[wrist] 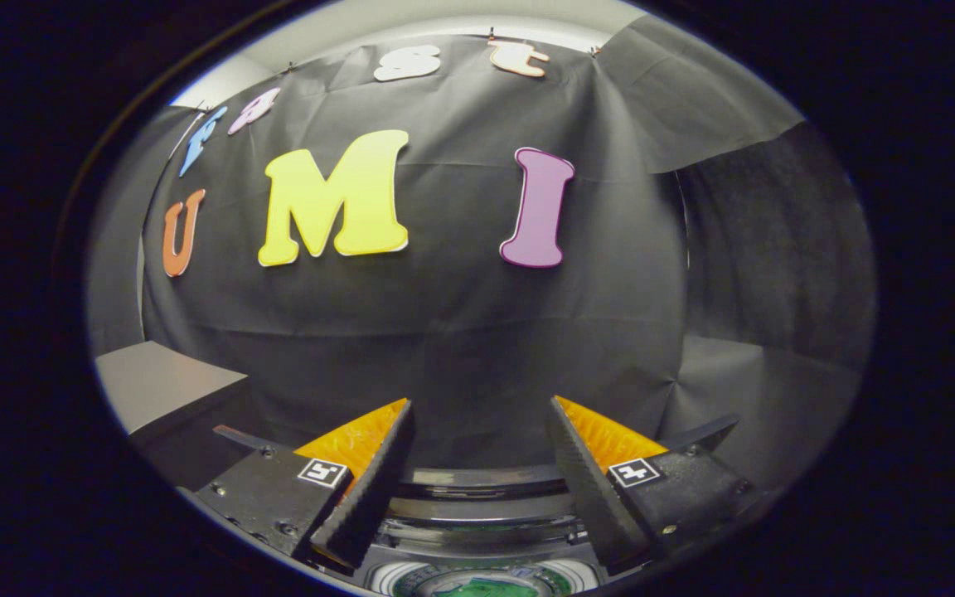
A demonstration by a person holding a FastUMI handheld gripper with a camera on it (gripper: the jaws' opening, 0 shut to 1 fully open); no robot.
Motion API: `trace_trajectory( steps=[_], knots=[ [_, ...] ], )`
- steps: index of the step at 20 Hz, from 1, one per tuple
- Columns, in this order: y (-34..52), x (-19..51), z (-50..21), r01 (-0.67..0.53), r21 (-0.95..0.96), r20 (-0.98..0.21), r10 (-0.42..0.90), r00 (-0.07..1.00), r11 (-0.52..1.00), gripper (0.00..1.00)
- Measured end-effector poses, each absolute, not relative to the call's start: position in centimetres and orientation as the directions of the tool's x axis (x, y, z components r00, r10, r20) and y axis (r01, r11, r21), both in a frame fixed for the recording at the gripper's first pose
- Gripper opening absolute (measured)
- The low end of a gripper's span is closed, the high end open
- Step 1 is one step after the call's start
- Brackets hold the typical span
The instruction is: Put the clothes into the washing machine and then close the washing machine lid.
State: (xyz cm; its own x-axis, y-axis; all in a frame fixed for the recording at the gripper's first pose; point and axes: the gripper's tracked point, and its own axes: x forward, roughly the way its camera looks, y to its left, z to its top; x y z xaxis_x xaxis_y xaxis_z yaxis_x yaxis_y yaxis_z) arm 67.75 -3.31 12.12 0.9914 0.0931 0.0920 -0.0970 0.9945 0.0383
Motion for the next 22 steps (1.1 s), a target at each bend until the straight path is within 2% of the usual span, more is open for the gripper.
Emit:
trace_trajectory(
  steps=[22],
  knots=[
    [-3.9, 61.6, 8.1, -0.095, 0.03, 0.047, 0.094, 0.995, 0.995, 0.99]
  ],
)
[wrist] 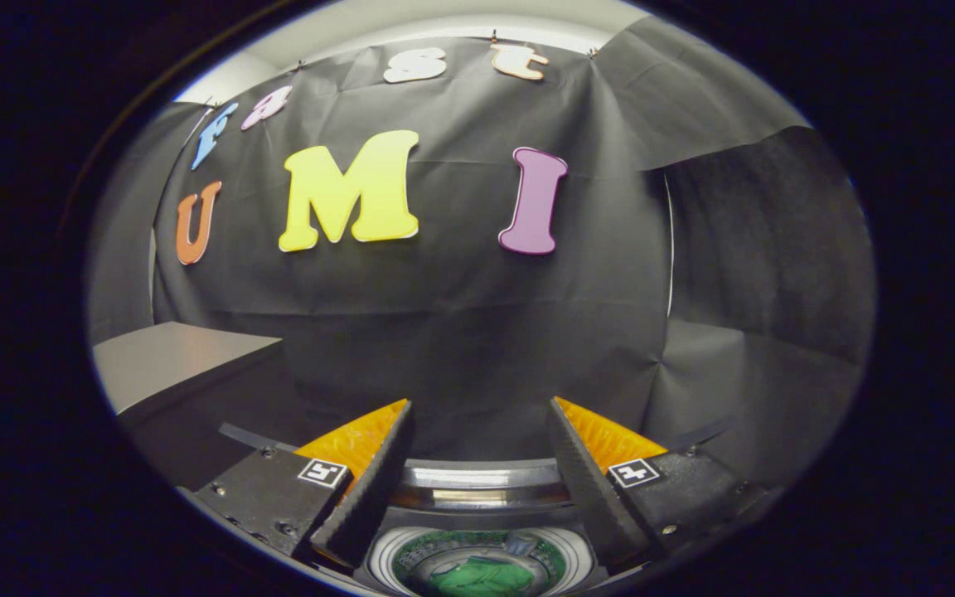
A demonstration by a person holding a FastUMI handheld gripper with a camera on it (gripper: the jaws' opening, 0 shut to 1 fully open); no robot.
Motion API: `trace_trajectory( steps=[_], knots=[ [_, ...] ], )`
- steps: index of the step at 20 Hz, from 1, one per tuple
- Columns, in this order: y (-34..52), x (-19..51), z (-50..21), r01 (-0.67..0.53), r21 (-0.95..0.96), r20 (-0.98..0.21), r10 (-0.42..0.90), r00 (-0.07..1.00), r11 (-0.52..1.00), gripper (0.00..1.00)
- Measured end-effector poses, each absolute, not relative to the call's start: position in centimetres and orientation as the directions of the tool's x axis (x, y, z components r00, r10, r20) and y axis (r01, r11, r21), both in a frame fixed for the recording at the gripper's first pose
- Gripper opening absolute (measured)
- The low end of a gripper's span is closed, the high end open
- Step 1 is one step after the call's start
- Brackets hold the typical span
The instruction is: Put the clothes into the washing machine and then close the washing machine lid.
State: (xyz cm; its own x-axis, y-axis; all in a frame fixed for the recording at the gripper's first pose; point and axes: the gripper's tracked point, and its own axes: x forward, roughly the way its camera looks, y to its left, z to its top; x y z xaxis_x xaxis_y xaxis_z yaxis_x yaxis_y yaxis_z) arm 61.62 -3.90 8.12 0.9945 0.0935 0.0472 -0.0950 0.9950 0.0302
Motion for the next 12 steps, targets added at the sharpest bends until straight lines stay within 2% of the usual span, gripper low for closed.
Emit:
trace_trajectory(
  steps=[6, 12],
  knots=[
    [-4.1, 59.7, 6.4, -0.107, 0.044, 0.013, 0.107, 0.994, 0.993, 0.99],
    [-4.4, 58.8, 3.1, -0.117, 0.093, -0.071, 0.124, 0.99, 0.989, 0.99]
  ],
)
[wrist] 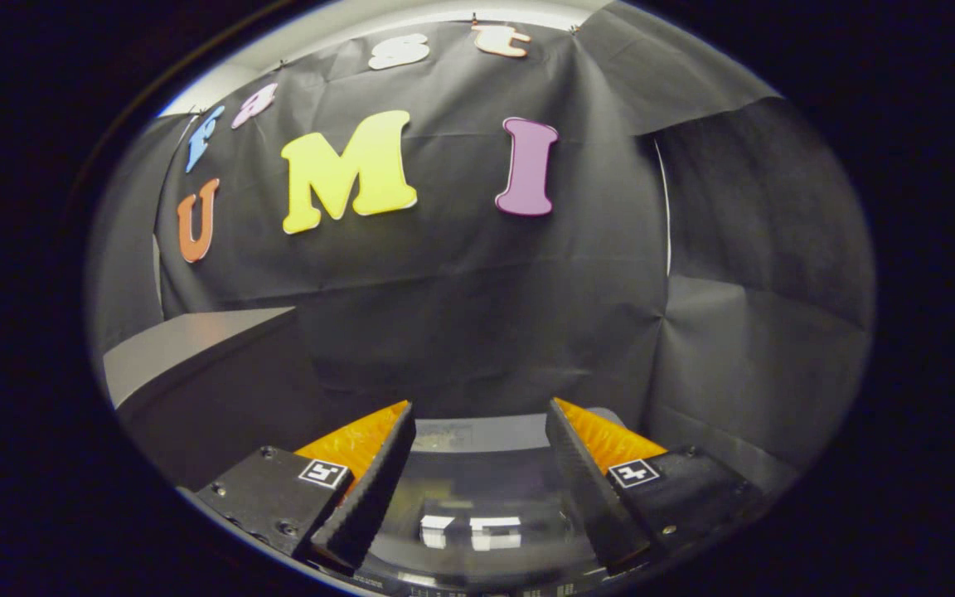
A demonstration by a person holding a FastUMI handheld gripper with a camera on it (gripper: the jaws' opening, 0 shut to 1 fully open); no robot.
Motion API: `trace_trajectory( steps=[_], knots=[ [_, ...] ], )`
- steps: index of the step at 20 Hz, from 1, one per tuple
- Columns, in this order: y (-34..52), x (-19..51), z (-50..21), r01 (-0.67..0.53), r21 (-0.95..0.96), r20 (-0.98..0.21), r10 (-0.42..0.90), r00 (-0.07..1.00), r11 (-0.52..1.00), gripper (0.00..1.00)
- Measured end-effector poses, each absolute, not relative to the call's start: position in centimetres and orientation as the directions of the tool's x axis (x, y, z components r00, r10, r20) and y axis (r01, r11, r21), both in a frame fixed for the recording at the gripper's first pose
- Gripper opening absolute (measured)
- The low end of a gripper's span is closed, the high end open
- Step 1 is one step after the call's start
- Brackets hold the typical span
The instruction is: Put the clothes into the washing machine and then close the washing machine lid.
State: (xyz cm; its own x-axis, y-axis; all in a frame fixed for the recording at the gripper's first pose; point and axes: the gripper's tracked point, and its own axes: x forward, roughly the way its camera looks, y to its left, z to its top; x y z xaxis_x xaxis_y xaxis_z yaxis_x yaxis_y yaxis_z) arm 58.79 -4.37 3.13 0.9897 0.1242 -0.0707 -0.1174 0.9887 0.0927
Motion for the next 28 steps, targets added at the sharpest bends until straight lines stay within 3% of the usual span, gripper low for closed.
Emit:
trace_trajectory(
  steps=[9, 15, 21, 28],
  knots=[
    [-4.7, 55.7, 0.2, -0.134, 0.075, -0.116, 0.142, 0.983, 0.988, 0.99],
    [-4.3, 49.4, -2.0, -0.16, 0.058, -0.145, 0.167, 0.975, 0.985, 1.0],
    [-3.1, 37.7, -4.9, -0.177, 0.145, -0.279, 0.211, 0.937, 0.974, 1.0],
    [-2.9, 21.2, -2.7, -0.075, 0.111, -0.129, 0.089, 0.988, 0.991, 1.0]
  ],
)
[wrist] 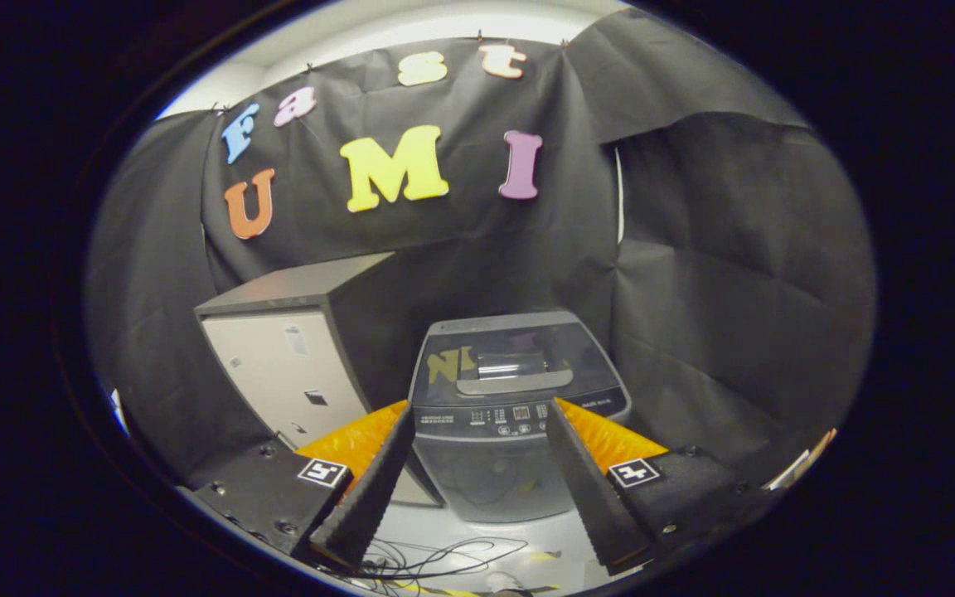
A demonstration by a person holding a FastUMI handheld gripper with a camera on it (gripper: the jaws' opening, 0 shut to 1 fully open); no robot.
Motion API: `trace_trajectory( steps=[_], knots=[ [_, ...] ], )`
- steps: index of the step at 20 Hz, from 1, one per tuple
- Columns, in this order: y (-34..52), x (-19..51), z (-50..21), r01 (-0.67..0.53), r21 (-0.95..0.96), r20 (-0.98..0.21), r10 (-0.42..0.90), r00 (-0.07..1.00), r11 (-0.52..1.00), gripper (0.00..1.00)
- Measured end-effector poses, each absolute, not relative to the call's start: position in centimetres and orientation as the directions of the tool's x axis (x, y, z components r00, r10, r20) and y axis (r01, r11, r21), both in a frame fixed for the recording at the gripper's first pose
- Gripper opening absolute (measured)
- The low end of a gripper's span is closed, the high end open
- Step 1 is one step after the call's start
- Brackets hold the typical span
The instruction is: Put the clothes into the washing machine and then close the washing machine lid.
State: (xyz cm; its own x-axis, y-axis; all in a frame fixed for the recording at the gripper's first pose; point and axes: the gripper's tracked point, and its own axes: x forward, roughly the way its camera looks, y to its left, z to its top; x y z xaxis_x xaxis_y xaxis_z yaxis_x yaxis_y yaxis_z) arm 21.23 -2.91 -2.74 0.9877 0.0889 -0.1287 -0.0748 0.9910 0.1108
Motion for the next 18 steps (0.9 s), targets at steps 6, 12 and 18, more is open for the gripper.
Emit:
trace_trajectory(
  steps=[6, 12, 18],
  knots=[
    [-2.6, 9.7, -1.3, -0.003, 0.101, -0.055, 0.009, 0.998, 0.995, 0.99],
    [-0.3, 2.9, 0.6, -0.046, 0.032, 0.002, 0.046, 0.999, 0.998, 1.0],
    [-0.7, 1.3, 1.5, -0.022, 0.026, 0.039, 0.021, 0.999, 0.999, 1.0]
  ],
)
